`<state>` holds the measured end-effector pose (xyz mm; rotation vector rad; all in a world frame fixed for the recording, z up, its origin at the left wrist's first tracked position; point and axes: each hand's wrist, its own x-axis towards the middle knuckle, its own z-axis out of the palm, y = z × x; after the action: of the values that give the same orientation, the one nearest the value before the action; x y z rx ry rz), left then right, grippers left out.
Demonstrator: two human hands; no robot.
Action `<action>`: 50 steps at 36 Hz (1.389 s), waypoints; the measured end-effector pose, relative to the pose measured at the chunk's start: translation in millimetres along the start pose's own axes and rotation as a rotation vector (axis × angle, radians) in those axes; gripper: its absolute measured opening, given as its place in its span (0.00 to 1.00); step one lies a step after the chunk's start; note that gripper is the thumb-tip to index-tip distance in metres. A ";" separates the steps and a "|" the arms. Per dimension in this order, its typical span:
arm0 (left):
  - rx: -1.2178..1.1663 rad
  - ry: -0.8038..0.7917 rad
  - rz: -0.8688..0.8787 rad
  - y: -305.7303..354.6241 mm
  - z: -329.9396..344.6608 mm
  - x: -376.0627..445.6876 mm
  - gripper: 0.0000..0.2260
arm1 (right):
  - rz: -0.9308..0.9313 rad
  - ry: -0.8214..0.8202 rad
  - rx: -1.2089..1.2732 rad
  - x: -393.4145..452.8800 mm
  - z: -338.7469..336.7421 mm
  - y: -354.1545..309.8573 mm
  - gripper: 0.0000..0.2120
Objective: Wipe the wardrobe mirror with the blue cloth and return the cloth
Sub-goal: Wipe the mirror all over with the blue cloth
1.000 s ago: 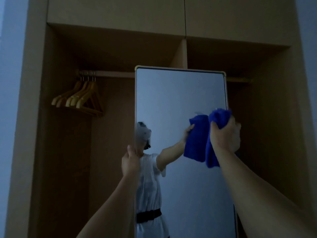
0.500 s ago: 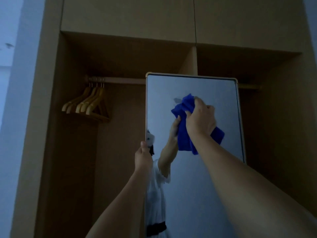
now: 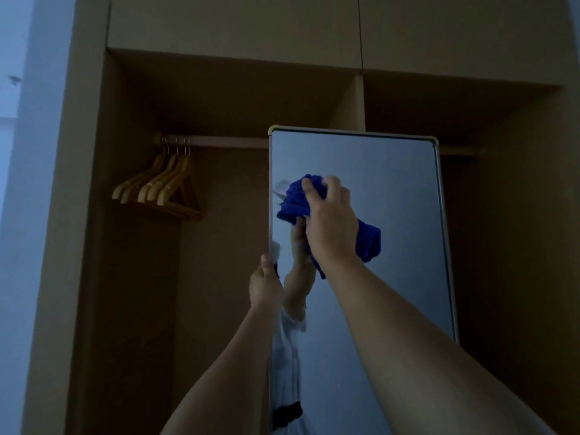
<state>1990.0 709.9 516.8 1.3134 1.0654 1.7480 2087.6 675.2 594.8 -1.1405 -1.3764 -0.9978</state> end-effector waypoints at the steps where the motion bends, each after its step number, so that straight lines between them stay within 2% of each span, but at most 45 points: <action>1: -0.003 -0.001 0.000 0.3 0.1 -0.4 0.25 | 0.051 0.010 0.021 2.5 -0.7 1.7 0.25; 8: 0.001 0.005 0.029 -0.9 2.1 -0.6 0.26 | 0.158 0.018 0.041 18.1 1.3 -4.4 0.27; 14: 0.004 0.016 0.043 -2.9 3.4 2.4 0.26 | -0.153 -0.054 0.070 -26.2 12.9 -14.1 0.28; 18: -0.025 0.023 0.071 -3.5 3.6 2.4 0.26 | -0.202 0.000 0.033 -36.4 19.5 -8.7 0.27; 25: -0.057 0.016 0.047 -8.3 6.5 9.1 0.20 | -0.132 -0.124 0.061 -20.0 26.5 -3.3 0.26; 30: -0.037 0.018 0.051 -9.2 6.8 13.3 0.20 | -0.128 -0.164 0.042 -16.5 32.3 -0.1 0.27; 36: -0.034 0.016 0.060 -14.6 7.8 24.1 0.19 | -0.127 -0.152 0.035 -6.9 38.9 0.5 0.28; 45: 0.017 0.021 0.024 -19.6 7.6 33.5 0.26 | -0.123 -0.122 -0.010 25.6 39.9 -0.9 0.29; 50: 0.012 -0.010 0.012 -20.0 6.5 33.4 0.26 | -0.070 -0.059 -0.032 50.8 33.2 -7.5 0.27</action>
<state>1989.1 749.2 513.0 1.3373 1.0666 1.7447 2073.3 711.8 641.7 -1.1606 -1.4606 -1.0461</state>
